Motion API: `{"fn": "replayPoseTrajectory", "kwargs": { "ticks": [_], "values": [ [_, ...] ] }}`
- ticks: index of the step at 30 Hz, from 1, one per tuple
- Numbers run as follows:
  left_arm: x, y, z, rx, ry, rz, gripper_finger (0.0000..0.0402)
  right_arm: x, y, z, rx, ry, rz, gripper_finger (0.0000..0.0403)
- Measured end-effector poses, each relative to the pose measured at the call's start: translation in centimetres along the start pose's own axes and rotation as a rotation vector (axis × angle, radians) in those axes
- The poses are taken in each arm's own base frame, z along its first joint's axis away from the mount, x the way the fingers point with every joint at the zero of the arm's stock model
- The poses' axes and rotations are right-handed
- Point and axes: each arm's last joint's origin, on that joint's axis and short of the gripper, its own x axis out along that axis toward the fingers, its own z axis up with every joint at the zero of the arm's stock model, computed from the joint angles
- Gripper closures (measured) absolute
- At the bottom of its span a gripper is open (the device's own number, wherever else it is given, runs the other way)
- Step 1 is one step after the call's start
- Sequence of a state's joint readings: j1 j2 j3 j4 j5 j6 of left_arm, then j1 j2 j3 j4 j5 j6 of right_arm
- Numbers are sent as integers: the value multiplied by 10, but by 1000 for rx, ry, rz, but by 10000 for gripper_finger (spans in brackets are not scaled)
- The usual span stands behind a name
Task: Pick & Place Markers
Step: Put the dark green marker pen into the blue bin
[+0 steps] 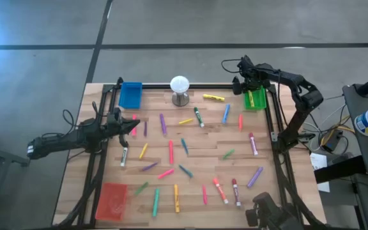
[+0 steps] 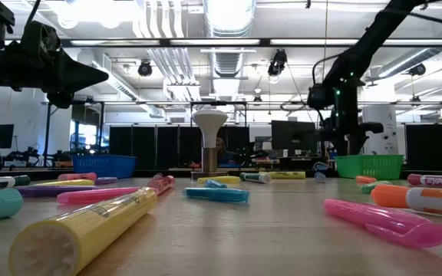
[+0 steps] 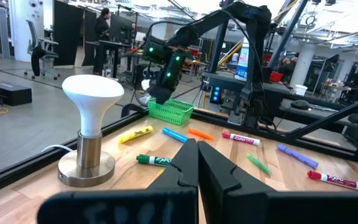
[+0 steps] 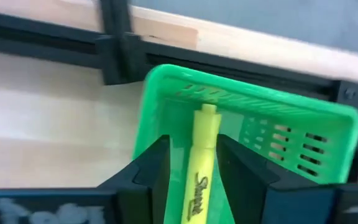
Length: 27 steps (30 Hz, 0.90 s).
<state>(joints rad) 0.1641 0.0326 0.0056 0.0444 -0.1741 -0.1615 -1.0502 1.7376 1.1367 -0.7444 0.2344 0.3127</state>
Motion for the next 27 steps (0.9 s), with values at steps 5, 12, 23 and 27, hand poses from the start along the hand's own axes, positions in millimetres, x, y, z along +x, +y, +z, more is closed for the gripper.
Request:
{"fn": "replayPoseTrajectory", "kwargs": {
  "ticks": [5, 12, 23, 27],
  "values": [
    [0, 0, 0, 0, 0, -1, 401, -25, 12, -14, -97, -156, 66, 310],
    [0, 0, 0, 0, 0, 0, 401, -54, 29, -53, -219, -486, 343, 372],
    [0, -1, 6, -11, -60, -9, 401, -67, 26, -115, -411, -833, 627, 394],
    [-1, -2, 13, -87, -135, -26, 401, -61, 21, -126, -399, -900, 646, 394]
  ]
}}
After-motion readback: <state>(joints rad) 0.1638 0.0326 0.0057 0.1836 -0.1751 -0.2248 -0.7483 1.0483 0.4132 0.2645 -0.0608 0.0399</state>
